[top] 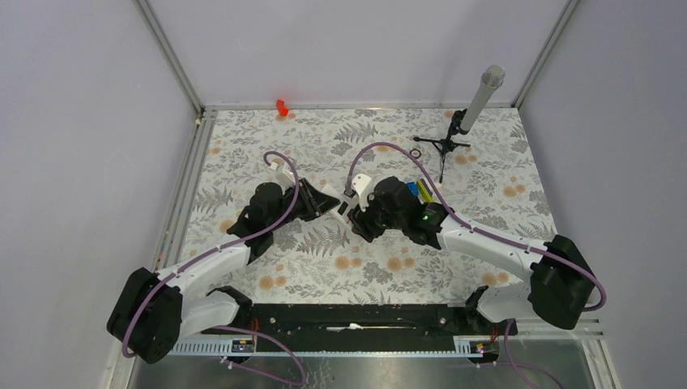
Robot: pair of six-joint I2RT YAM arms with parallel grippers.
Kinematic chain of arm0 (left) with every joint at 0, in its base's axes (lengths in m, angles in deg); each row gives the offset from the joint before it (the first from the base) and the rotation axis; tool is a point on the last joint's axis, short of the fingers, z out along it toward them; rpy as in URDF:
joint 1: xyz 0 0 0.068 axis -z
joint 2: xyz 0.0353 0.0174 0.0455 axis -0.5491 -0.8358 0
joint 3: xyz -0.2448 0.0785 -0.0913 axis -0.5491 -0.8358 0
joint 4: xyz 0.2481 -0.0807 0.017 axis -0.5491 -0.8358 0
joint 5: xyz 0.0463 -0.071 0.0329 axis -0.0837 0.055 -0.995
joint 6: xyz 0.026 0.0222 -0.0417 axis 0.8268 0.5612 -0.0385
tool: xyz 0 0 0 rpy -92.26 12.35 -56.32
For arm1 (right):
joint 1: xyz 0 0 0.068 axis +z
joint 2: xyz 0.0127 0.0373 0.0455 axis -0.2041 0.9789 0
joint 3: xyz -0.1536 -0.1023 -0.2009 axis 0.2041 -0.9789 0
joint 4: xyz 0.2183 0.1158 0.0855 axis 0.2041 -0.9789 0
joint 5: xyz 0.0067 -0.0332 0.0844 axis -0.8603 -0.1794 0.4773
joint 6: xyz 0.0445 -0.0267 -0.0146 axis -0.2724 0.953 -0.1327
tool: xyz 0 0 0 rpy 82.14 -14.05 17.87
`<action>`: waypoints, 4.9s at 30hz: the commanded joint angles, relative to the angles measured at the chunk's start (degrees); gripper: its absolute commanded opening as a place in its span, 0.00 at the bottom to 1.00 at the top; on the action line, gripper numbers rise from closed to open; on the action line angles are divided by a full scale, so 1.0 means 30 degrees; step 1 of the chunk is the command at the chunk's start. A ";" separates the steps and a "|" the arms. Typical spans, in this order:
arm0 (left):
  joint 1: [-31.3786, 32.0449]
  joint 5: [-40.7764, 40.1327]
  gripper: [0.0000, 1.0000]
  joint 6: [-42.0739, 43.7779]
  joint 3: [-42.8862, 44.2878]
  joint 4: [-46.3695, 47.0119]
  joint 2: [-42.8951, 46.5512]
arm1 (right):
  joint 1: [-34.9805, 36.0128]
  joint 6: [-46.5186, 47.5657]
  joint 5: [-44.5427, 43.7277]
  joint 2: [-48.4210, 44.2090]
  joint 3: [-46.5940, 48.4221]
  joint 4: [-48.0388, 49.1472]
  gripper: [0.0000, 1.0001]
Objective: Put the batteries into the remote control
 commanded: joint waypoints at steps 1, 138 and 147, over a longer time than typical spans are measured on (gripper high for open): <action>0.0073 0.0909 0.00 0.0257 0.1074 0.0421 -0.0186 | 0.0209 0.0354 -0.0593 0.0130 0.0923 0.0327 0.47; -0.3523 0.6125 0.00 -0.2009 0.0639 0.1292 -0.0704 | 0.0620 -0.5094 0.0184 0.0889 0.3481 0.1093 1.00; -0.3912 0.6200 0.00 -0.2566 0.0581 0.1582 -0.0241 | 0.0569 -1.0987 -0.6717 -0.1037 0.3044 0.0608 1.00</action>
